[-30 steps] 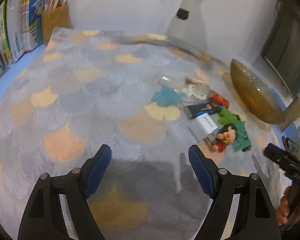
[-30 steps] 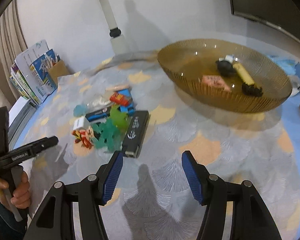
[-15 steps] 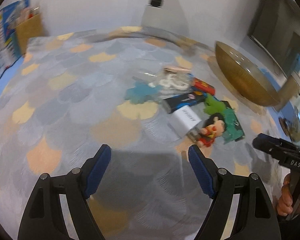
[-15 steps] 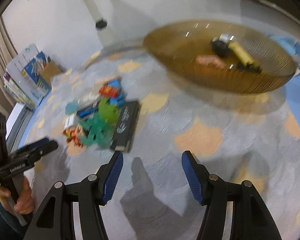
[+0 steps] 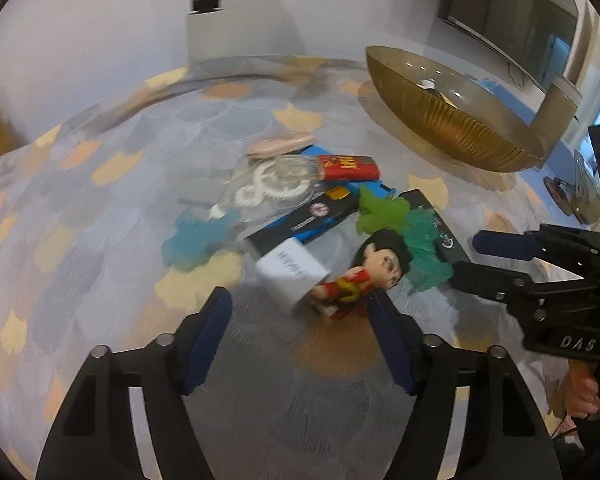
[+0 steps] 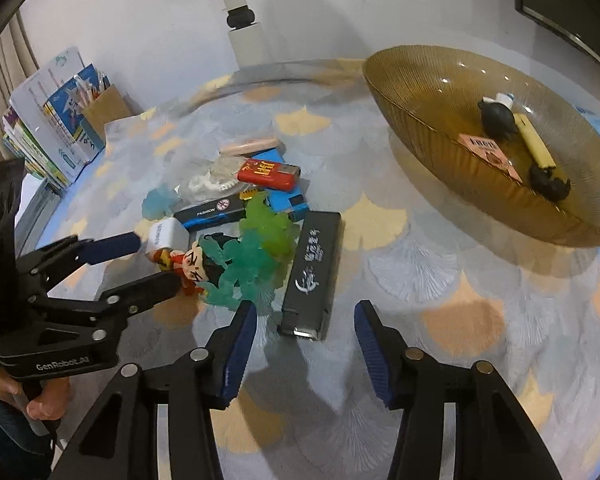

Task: Organize rigid objects
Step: 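Grasp the white Anker charger with the left tool while the right tool grasps the black USB stick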

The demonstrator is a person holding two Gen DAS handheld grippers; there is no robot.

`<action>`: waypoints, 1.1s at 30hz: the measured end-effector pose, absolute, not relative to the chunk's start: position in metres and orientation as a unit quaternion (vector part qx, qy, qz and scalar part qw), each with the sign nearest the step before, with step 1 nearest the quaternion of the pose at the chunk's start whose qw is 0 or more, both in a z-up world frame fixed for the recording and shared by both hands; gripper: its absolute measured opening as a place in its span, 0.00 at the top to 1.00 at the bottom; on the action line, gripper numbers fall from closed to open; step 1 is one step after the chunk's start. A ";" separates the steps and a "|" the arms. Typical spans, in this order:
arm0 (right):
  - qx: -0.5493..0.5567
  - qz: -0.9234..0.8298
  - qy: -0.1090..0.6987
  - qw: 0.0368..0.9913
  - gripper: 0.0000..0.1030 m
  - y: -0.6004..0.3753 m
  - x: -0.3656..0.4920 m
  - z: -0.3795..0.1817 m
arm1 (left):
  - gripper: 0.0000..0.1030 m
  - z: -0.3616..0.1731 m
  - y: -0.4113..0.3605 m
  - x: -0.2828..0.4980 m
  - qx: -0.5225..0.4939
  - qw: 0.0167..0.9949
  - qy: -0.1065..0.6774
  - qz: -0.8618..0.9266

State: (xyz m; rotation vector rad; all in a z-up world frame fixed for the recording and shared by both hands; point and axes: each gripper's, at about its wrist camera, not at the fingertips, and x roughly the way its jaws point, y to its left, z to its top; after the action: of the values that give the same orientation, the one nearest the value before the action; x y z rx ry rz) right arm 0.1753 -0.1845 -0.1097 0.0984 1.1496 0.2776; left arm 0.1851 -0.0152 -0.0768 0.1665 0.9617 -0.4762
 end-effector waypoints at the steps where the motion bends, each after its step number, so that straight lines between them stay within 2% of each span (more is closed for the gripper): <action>1: 0.041 0.128 0.540 0.831 0.51 -0.182 0.177 -0.110 | 0.37 -0.077 -0.017 0.186 0.081 0.857 0.456 -0.227; 8: 0.053 0.130 0.540 0.830 0.51 -0.177 0.185 -0.117 | 0.37 -0.078 -0.003 0.179 0.051 0.849 0.475 -0.228; 13: 0.066 0.131 0.549 0.823 0.50 -0.179 0.183 -0.117 | 0.37 -0.057 0.022 0.148 0.020 0.837 0.511 -0.196; 17: 0.069 0.107 0.563 0.816 0.47 -0.173 0.186 -0.117 | 0.37 -0.022 0.027 0.151 0.044 0.868 0.468 -0.159; 20: 0.058 0.086 0.554 0.826 0.47 -0.167 0.185 -0.117 | 0.38 -0.029 0.023 0.174 0.022 0.870 0.469 -0.152; 21: 0.057 0.085 0.551 0.828 0.58 -0.167 0.183 -0.117 | 0.40 -0.034 0.022 0.180 0.012 0.867 0.473 -0.156; 22: 0.044 0.082 0.548 0.831 0.76 -0.167 0.180 -0.117 | 0.49 -0.039 0.019 0.185 -0.002 0.865 0.476 -0.161; 23: 0.028 0.074 0.545 0.835 0.76 -0.167 0.177 -0.116 | 0.53 -0.042 0.015 0.189 -0.012 0.862 0.479 -0.164; 28: 0.047 0.089 0.545 0.833 0.76 -0.194 0.166 -0.114 | 0.53 -0.063 -0.006 0.203 -0.016 0.854 0.491 -0.168; 33: 0.071 0.106 0.556 0.821 0.76 -0.214 0.160 -0.114 | 0.63 -0.066 -0.004 0.207 -0.028 0.859 0.482 -0.168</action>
State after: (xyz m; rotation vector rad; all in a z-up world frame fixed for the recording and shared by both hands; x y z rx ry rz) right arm 0.1598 -0.2138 -0.1142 0.1518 1.1826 0.2262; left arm 0.2067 -0.0039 -0.0664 -0.0591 1.0117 -0.3526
